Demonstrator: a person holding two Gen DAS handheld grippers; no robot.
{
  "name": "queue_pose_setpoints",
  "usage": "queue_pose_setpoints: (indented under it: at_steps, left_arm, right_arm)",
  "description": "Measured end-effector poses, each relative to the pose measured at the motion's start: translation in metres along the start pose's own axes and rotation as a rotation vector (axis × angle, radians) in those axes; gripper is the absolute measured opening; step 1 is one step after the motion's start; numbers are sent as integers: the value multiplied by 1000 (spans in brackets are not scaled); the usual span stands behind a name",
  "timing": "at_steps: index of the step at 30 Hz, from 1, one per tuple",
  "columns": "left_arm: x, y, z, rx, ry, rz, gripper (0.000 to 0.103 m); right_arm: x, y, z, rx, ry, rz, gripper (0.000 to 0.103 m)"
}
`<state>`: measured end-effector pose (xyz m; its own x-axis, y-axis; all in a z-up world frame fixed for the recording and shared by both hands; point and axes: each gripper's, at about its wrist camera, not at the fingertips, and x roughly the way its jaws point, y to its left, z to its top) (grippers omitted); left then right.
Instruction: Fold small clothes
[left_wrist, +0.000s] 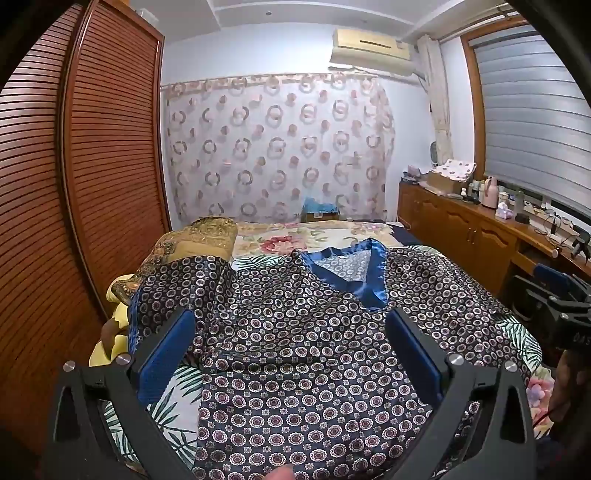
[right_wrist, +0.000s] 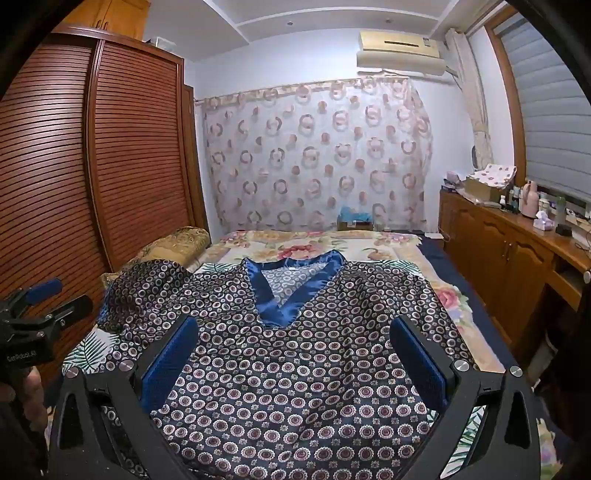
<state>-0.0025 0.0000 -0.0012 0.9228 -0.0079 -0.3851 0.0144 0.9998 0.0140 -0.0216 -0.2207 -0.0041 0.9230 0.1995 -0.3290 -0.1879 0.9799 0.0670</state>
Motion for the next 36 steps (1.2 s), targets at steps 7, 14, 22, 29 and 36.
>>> queue_pose_setpoints:
  at_steps: [7, 14, 22, 29, 36]
  left_arm:
    - [0, 0, 0, -3, -3, -1, 103]
    - [-1, 3, 0, -10, -11, -4, 103]
    - [1, 3, 0, -13, -13, -8, 103]
    - [0, 2, 0, -12, -16, -11, 103]
    - [-2, 1, 1, -15, -23, -14, 103]
  right_arm:
    - [0, 0, -1, -1, -1, 2, 103]
    - [1, 1, -1, -1, -1, -2, 103]
    - [0, 1, -1, 1, -4, -1, 103]
    - [0, 2, 0, 2, -3, 1, 103]
    - [0, 0, 0, 4, -5, 4, 103]
